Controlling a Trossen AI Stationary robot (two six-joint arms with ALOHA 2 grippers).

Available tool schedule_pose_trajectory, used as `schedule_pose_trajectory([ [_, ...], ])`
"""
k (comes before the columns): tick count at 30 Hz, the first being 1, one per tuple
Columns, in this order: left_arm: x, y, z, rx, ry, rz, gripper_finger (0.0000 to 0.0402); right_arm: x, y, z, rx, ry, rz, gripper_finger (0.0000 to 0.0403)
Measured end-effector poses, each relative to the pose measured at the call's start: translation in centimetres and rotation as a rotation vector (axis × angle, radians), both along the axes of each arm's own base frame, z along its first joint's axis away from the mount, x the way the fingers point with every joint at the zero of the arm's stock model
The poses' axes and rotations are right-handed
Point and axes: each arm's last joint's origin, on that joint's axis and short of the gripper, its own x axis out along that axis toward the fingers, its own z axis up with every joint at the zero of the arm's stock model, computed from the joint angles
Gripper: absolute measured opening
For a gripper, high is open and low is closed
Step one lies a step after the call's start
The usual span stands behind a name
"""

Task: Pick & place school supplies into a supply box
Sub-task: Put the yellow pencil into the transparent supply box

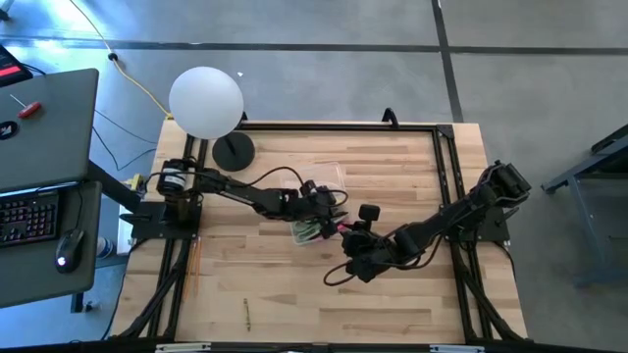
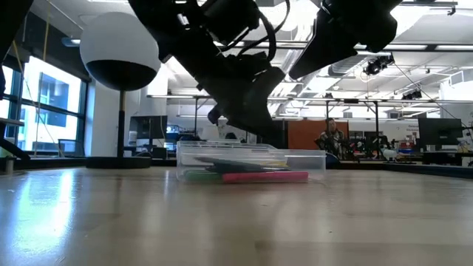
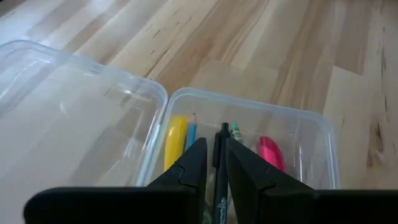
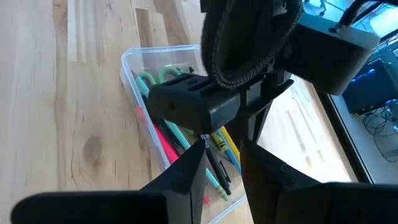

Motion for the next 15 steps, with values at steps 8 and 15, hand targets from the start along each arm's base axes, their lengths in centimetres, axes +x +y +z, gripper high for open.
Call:
schedule_pose_trajectory([
  [8,-4.6,-0.6,5.6,-0.014,0.142,-0.036,0.0092,-0.1,0.0,0.0,0.009,-0.002,-0.008,0.0079],
  [15,-12.9,-4.9,11.2,-0.058,0.182,0.134,0.0092,-0.8,-0.3,-1.8,0.022,0.01,-0.022,0.0078],
])
